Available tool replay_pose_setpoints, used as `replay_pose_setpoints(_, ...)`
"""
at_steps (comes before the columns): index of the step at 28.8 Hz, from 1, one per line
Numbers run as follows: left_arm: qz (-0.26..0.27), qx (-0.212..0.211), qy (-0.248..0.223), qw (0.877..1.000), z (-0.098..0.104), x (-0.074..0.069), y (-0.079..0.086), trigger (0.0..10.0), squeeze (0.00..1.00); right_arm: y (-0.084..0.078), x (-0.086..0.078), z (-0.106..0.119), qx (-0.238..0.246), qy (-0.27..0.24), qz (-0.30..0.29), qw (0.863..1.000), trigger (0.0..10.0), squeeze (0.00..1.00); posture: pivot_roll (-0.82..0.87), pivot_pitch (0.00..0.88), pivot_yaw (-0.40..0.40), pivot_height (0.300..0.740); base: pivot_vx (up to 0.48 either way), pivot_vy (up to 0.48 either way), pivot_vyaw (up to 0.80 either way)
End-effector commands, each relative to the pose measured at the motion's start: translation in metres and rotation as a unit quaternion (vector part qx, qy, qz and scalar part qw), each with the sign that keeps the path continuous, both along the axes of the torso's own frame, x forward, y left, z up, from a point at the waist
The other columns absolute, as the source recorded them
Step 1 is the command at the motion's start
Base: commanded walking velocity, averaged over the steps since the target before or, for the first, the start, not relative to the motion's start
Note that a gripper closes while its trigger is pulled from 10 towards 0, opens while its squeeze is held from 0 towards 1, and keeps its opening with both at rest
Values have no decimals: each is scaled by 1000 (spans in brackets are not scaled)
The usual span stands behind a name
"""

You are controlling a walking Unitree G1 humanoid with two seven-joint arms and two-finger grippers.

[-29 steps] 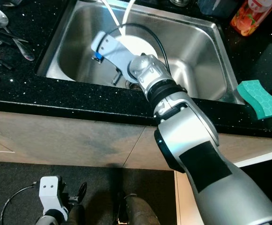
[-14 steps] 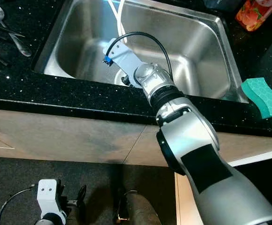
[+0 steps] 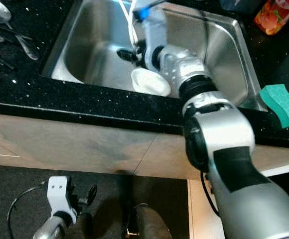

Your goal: Kitchen organization

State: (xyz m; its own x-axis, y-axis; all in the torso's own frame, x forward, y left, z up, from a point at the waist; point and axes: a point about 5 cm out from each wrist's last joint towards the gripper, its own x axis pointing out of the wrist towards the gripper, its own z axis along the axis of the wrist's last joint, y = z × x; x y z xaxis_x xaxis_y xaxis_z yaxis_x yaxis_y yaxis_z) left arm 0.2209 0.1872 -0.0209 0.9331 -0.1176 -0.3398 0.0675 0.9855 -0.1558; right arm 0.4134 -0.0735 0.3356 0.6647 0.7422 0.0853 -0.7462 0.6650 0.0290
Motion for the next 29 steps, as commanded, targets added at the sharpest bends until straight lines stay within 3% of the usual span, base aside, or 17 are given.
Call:
replay_pose_setpoints(1, 6, -6, 34, 999, -12, -10, 1, 10000, 0, -14, -2, 11, 61, -8, 22, 998, 10000, 0, 114, 202, -150, 740, 0, 0, 0)
replay_pose_setpoints(3, 6, -5, 33, 999, -10, -6, 2, 10000, 0, -17, -3, 14, 78, -14, 37, 996, 10000, 0, 115, 182, -141, 740, 0, 0, 0)
replay_pose_setpoints(5, 8, -2, 27, 1000, -6, 4, 7, 10000, 0, -28, -10, 22, 141, -39, 105, 984, 10000, 0, 117, 164, -134, 740, 0, 0, 0)
replay_pose_setpoints(6, 8, -2, 27, 1000, -6, 4, 7, 10000, 0, -28, -10, 22, 141, -39, 105, 984, 10000, 0, 117, 164, -134, 740, 0, 0, 0)
replay_pose_setpoints(9, 12, 2, 25, 1000, -3, 11, 13, 10000, 0, -45, -24, 26, 213, -81, 207, 951, 10000, 0, 120, 139, -121, 740, 0, 0, 0)
replay_pose_setpoints(12, 14, 5, 27, 1000, -2, 15, 17, 10000, 0, -58, -39, 19, 238, -105, 270, 927, 10000, 0, 123, 116, -108, 740, 0, 0, 0)
replay_pose_setpoints(13, 14, 5, 27, 1000, -2, 15, 17, 10000, 0, -58, -39, 19, 238, -105, 270, 927, 10000, 0, 123, 116, -108, 740, 0, 0, 0)
replay_pose_setpoints(18, 16, 10, 30, 999, -1, 18, 24, 10000, 0, -63, -71, -3, 237, -116, 351, 898, 10000, 0, 121, 85, -96, 740, 0, 0, 0)
replay_pose_setpoints(20, 17, 10, 31, 999, -1, 18, 24, 10000, 0, -63, -73, -7, 238, -112, 356, 896, 10000, 0, 121, 85, -96, 740, 0, 0, 0)
replay_pose_setpoints(22, 18, 12, 33, 999, -1, 19, 25, 10000, 0, -64, -85, -29, 219, -87, 382, 894, 10000, 0, 126, 64, -92, 740, 0, 0, 0)
replay_pose_setpoints(25, 18, 14, 43, 999, -4, 19, 26, 10000, 0, -72, -105, -72, 173, -31, 400, 899, 10000, 0, 124, 47, -90, 740, 0, 0, 0)
replay_pose_setpoints(26, 18, 14, 43, 999, -4, 19, 26, 10000, 0, -72, -105, -72, 173, -31, 400, 899, 10000, 0, 124, 47, -90, 740, 0, 0, 0)
replay_pose_setpoints(29, 20, 18, 64, 998, -10, 14, 28, 10000, 0, -83, -114, -103, 130, 20, 378, 916, 10000, 0, 119, 37, -87, 740, 0, 0, 0)
